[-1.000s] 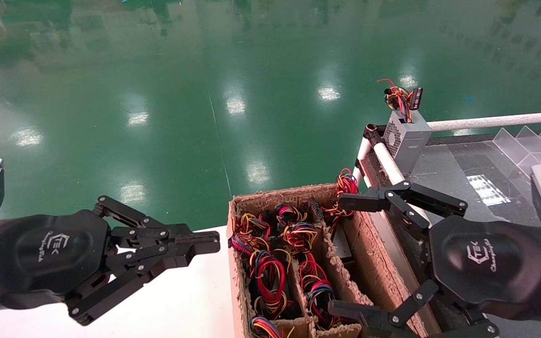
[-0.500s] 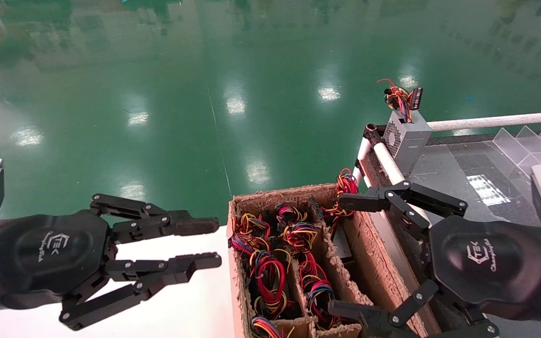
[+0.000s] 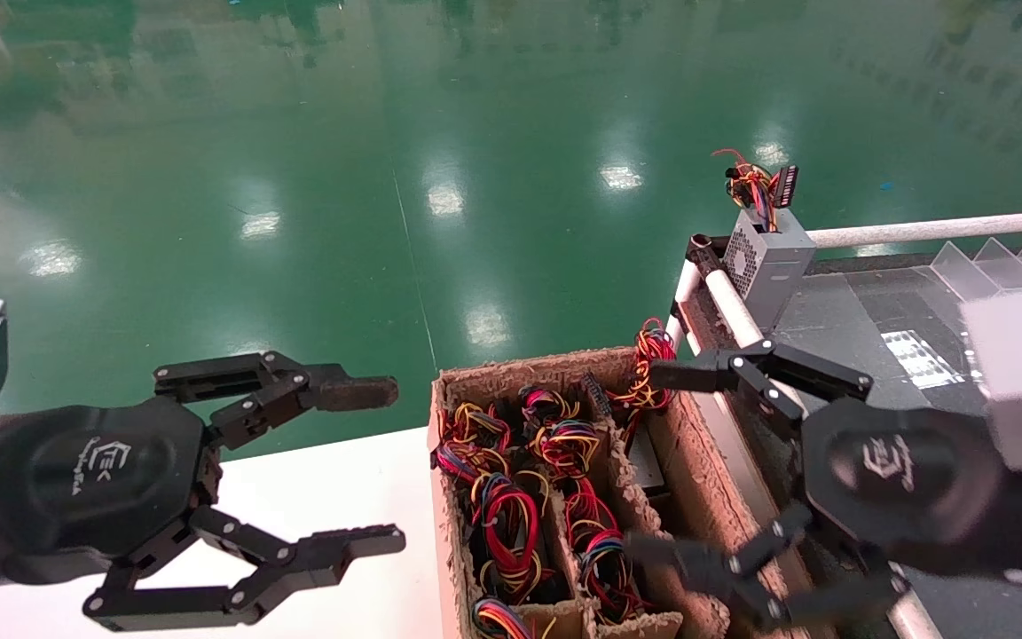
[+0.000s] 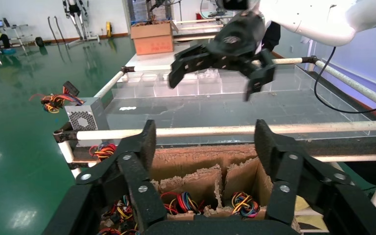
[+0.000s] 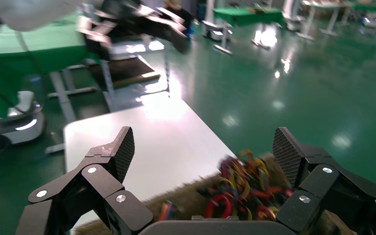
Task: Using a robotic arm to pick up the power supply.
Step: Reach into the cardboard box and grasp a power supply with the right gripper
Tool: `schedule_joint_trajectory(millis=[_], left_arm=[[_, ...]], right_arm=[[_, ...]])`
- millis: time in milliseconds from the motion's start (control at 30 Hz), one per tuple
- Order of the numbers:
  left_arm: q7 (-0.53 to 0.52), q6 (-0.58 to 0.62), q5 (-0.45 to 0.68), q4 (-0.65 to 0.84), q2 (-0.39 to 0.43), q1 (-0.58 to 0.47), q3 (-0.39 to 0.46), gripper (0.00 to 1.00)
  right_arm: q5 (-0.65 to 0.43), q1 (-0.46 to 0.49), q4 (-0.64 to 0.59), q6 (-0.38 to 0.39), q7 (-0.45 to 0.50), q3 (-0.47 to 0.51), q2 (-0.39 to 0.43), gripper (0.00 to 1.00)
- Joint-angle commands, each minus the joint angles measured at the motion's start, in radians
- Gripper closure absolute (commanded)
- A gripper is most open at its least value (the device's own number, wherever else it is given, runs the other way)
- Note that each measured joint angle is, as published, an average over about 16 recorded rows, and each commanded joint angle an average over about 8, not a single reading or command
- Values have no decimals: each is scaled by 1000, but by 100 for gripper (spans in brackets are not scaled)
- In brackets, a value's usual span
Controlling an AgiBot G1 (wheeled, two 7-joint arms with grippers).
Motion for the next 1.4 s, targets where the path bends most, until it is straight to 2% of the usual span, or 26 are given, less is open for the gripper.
schedule_joint_trajectory(millis=[33,233,367,633,1000,1400], left_arm=[[0,0,0,0,0,0,0,0],[0,0,0,0,0,0,0,0],[0,0,0,0,0,0,0,0],[0,0,0,0,0,0,1,0],[1,0,-1,0,0,0,1,0],[1,-1,-1,0,-1,0,2,0]], right_arm=[[-21,7,-12,15,7,-7,-1,0],[-154,86,-104,91,68,-65,-44,0],[-246,164,-203,116,117,-115,-88,0],[-410,305,-464,166,125,-200,-212,100],[-484,406,-751,187,-3,-242,-341,100],[-505,454,-890,191,-129,-253,-399,100]])
